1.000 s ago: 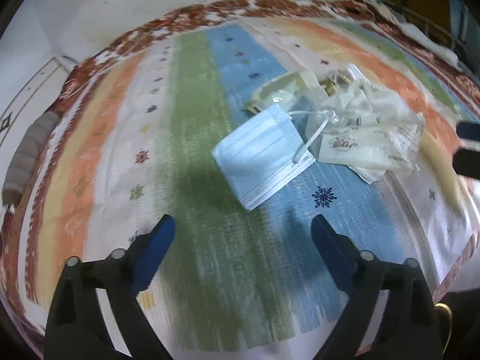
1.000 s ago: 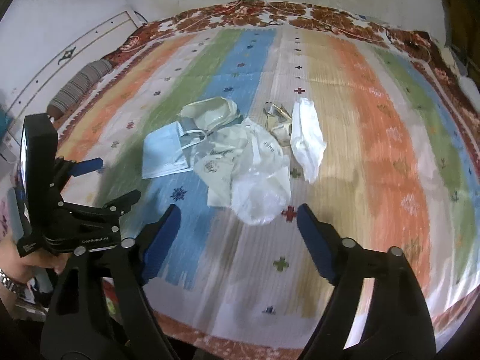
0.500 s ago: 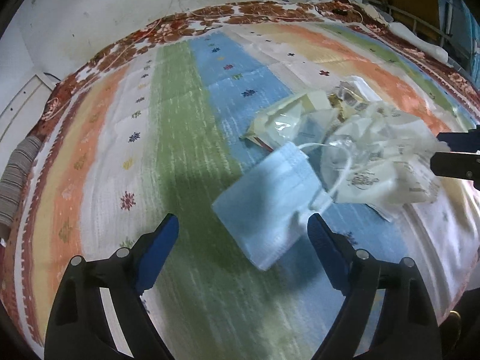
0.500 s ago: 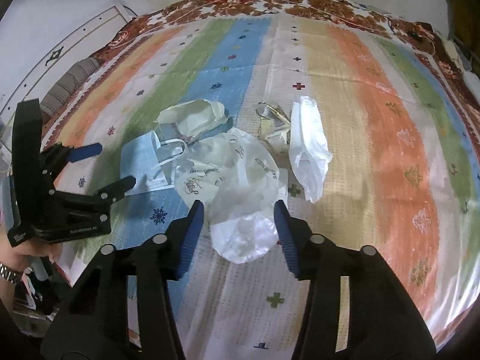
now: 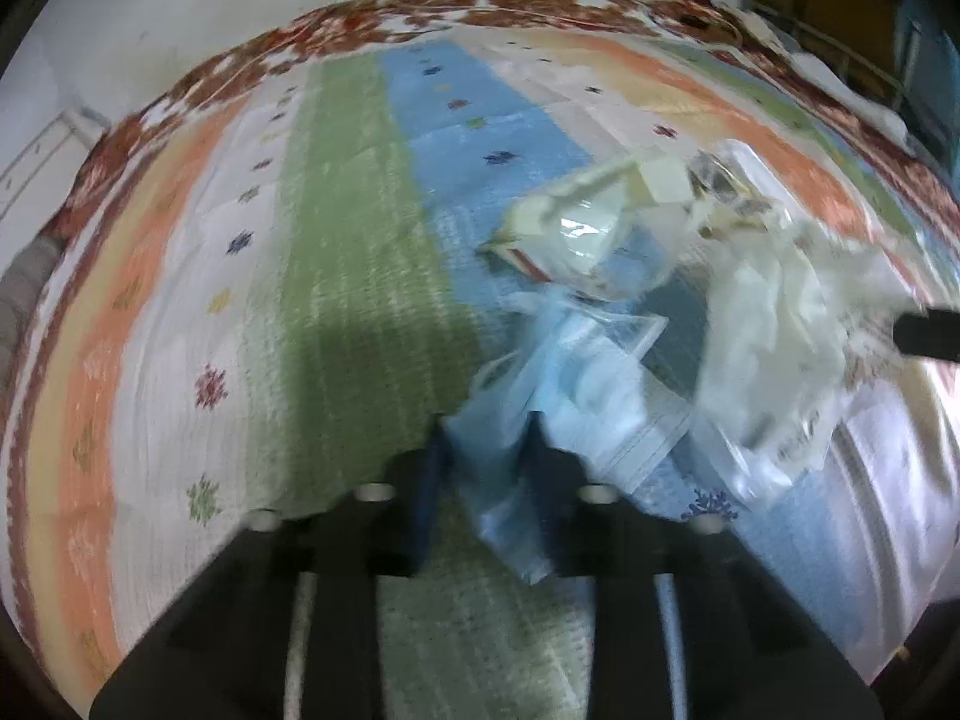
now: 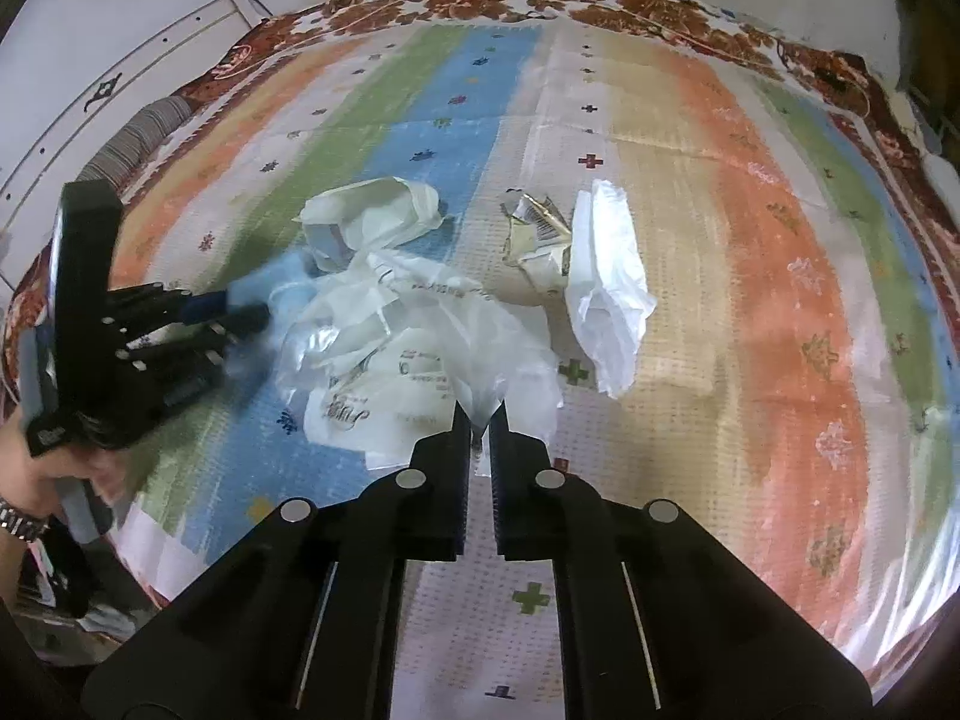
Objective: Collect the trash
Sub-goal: 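Grasp the blue face mask with the left tool while the right tool grasps the white plastic bag, then carry the mask and white plastic bag in both tools over the bin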
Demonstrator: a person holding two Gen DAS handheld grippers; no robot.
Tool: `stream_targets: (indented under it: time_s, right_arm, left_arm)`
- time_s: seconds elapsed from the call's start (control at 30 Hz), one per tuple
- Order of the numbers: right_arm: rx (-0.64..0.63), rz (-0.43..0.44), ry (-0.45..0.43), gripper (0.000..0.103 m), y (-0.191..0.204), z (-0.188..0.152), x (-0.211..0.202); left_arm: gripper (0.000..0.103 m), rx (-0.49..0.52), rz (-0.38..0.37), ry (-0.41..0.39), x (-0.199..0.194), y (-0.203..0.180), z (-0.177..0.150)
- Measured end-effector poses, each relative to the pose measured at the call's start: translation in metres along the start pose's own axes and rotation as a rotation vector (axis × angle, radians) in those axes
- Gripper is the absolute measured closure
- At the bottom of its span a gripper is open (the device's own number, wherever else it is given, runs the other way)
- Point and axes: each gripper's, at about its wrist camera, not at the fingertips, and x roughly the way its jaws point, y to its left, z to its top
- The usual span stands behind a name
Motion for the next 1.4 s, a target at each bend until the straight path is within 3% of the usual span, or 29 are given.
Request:
stream_targets:
  time_s: [0.07, 0.33, 0.6, 0.73, 1.4]
  right_arm:
    - [-0.012, -0.01, -0.007, 0.1, 0.001, 0.0, -0.002]
    - [-0.011, -0.005, -0.038, 0.1, -0.005, 0.001, -0.019]
    - [0.007, 0.034, -0.076, 0.1, -0.007, -0.01, -0.058]
    - [0.001, 0.042, -0.111, 0.1, -0.004, -0.018, -0.082]
    - [-0.012, 0.082, -0.202, 0.1, 0.016, -0.069, -0.162]
  left_arm:
    - [0.094, -0.038, -0.01, -0.003, -0.004, 0.005, -0.002]
    - [0.096, -0.109, -0.021, -0.006, -0.026, 0.007, -0.012]
    - [0.096, -0.056, 0.013, -0.008, -0.069, -0.015, -0.019]
    - [0.097, -0.093, 0.033, -0.004, -0.085, -0.016, -0.024]
    - [0.097, -0.245, 0.019, -0.116, -0.184, -0.033, -0.055]
